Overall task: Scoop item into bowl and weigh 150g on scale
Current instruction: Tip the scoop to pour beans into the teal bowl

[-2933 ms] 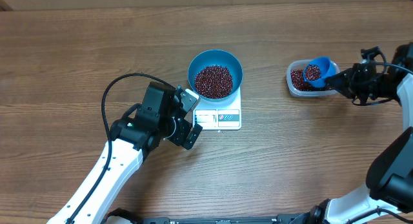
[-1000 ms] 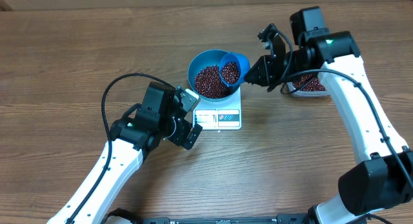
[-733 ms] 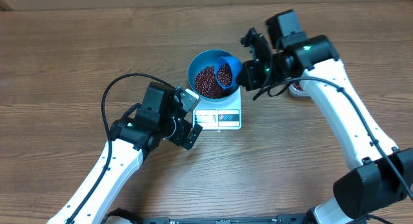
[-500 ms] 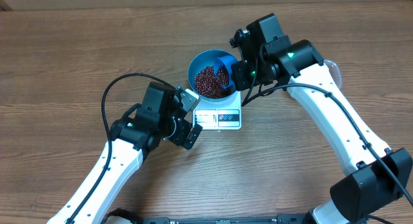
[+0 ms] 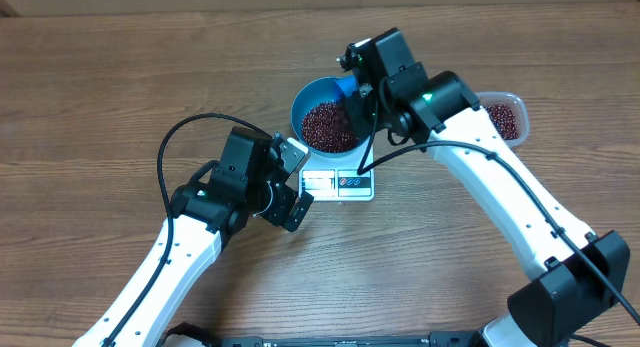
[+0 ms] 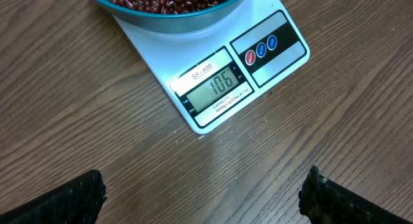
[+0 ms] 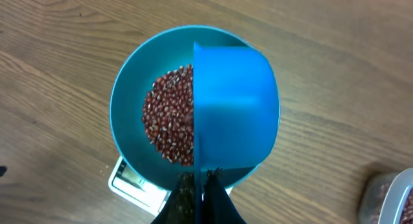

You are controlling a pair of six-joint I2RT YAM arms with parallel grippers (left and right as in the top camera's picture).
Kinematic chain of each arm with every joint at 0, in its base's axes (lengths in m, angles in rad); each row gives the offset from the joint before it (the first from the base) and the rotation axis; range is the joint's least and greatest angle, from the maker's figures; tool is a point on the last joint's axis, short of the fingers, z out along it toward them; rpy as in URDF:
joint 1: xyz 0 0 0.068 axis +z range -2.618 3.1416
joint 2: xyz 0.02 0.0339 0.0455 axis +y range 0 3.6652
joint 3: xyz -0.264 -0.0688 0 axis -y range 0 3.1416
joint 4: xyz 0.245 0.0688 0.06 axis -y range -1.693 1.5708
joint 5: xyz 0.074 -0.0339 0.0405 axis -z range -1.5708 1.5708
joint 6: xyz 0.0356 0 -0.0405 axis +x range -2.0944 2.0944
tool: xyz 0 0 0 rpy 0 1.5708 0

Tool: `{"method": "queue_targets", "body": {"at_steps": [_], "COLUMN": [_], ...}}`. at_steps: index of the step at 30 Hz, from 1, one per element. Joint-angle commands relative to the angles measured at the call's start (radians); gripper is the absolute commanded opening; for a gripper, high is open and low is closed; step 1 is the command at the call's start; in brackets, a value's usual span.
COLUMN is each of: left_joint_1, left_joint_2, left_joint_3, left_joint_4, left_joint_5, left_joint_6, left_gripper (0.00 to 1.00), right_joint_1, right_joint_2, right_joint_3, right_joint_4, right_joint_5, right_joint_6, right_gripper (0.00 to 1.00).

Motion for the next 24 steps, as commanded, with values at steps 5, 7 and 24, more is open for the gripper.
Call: {"method": "queue_targets", "body": {"at_steps": [5,7,24], "left_joint_1": [0.003,0.003,0.003], "left_joint_2": [-0.001,-0.001,-0.001], "left_joint_3": [0.024,0.024,0.024], "left_joint_4": [0.003,0.003,0.003], "left_joint_5": [-0.006,-0.006,-0.006], "left_joint_6": [-0.014,-0.014,-0.014], "left_gripper": [1.00,1.00,0.99], "right_joint_1": [0.048,0.057,0.220], "right_joint_2": [-0.041,-0.041,-0.041], "right_joint_3": [0.034,0.034,0.034], "right_joint_4": [0.035,0.040,0.068], "right_joint_5": [0.128,0.138,0.462], "right_joint_6": [-0.016,-0.016,-0.049], "right_gripper": [0.04,0.04,0.04]}}
